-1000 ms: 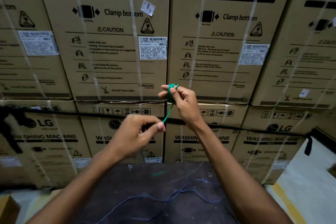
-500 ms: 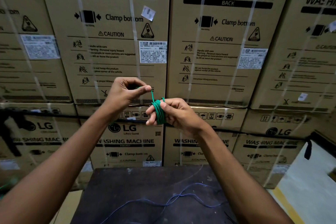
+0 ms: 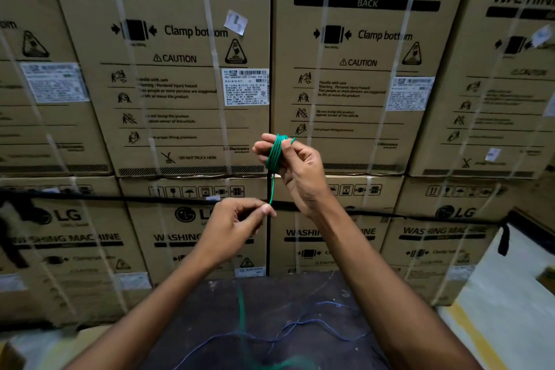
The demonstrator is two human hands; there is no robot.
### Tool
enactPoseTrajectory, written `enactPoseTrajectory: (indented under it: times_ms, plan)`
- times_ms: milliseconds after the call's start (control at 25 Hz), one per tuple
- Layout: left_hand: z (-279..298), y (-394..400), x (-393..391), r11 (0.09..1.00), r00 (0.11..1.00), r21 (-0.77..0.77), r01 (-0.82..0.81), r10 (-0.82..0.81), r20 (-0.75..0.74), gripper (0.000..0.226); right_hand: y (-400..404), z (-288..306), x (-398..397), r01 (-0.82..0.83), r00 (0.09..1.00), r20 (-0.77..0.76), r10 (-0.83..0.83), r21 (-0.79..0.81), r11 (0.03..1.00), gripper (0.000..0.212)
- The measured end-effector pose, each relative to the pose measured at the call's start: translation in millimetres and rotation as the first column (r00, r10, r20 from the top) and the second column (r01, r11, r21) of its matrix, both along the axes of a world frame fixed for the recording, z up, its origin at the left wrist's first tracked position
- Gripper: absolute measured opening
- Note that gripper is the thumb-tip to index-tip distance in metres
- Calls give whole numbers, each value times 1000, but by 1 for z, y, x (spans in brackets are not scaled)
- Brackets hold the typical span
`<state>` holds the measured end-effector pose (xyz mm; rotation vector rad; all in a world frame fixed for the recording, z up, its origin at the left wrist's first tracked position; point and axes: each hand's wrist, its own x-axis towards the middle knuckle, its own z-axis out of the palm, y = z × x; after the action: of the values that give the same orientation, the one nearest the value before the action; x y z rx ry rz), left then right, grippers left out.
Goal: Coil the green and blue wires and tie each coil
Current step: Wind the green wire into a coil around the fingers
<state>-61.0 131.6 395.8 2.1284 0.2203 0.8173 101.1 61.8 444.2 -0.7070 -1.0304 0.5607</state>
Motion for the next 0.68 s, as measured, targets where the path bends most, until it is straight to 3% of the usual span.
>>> enactPoseTrajectory:
  times_ms: [120,320,480,680]
  plan:
    - [12,-6,-15,965,997,260,-46,61,-51,19,-1,-8,2,194,962,210,-175,-74,978,32]
    - [70,9,-34,929,988,339,-146,123,89,9,-7,-12,2,295,849,501,-171,-180,938,29]
    - [107,39,-29,942,987,314,-123,82,141,4,-21,-7,-3,90,866,493,87,-326,941,33]
    - [98,57,1,997,982,17,81,-83,170,9,-28,9,-19,-314,860,306,408,-313,896,37]
